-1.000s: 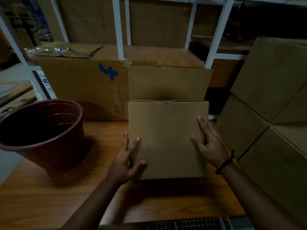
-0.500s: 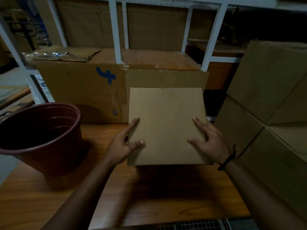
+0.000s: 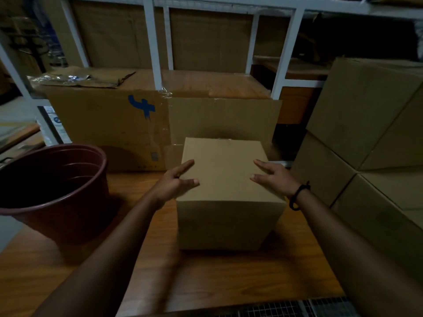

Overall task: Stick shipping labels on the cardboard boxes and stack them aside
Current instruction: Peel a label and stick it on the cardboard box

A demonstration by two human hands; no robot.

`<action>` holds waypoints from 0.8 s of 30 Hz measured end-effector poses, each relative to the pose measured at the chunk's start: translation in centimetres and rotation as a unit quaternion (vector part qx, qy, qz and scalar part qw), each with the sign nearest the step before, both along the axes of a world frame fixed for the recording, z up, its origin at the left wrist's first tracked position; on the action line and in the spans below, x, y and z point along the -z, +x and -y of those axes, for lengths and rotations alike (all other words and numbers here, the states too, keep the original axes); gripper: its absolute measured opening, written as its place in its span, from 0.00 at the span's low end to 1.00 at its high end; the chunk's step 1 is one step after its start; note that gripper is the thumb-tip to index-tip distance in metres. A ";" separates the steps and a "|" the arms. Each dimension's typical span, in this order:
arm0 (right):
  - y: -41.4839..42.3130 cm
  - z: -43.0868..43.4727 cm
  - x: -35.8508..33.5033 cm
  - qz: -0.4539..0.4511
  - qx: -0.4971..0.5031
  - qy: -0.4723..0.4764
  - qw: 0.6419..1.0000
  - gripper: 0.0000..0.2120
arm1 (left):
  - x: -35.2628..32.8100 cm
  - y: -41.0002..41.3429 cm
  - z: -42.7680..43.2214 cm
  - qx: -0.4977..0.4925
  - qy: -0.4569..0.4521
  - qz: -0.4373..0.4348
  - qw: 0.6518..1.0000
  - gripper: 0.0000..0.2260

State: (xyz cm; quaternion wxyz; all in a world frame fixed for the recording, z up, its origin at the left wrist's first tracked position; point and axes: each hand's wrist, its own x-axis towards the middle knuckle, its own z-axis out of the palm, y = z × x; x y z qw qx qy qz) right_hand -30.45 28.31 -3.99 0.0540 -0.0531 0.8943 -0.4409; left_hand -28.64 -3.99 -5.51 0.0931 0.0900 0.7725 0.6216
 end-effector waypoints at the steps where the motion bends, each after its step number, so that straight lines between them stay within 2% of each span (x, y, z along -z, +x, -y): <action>1: -0.3 0.0 0.1 0.001 -0.002 -0.003 1.000 0.34 | 0.1 -0.2 0.0 -0.003 0.002 0.002 1.000 0.31; 5: -0.9 0.0 0.2 0.000 -0.012 0.022 1.000 0.32 | 0.3 0.0 0.1 -0.012 0.015 0.009 1.000 0.33; 8: 0.7 -0.3 -0.6 -0.003 -0.023 -0.020 1.000 0.34 | 0.1 1.4 0.3 -0.022 0.056 -0.005 0.998 0.36; 11: 4.2 -1.3 -0.4 -0.063 -0.019 -0.029 0.997 0.34 | 1.6 3.3 1.0 -0.038 0.025 -0.090 0.995 0.32; 13: 6.5 -1.7 0.7 -0.067 -0.014 -0.042 0.997 0.34 | 3.3 4.3 1.4 -0.028 0.004 -0.132 0.991 0.34; 16: 8.2 -1.3 2.8 -0.085 -0.001 0.013 0.996 0.32 | 4.5 4.9 1.0 -0.034 -0.038 -0.157 0.986 0.32; 20: 7.4 -0.1 4.1 -0.185 0.044 0.061 0.980 0.26 | 4.2 4.1 0.2 -0.073 -0.053 -0.180 0.979 0.24; 24: 7.2 0.1 4.7 -0.209 0.049 0.056 0.975 0.32 | 4.8 3.9 0.5 -0.066 -0.062 -0.223 0.971 0.30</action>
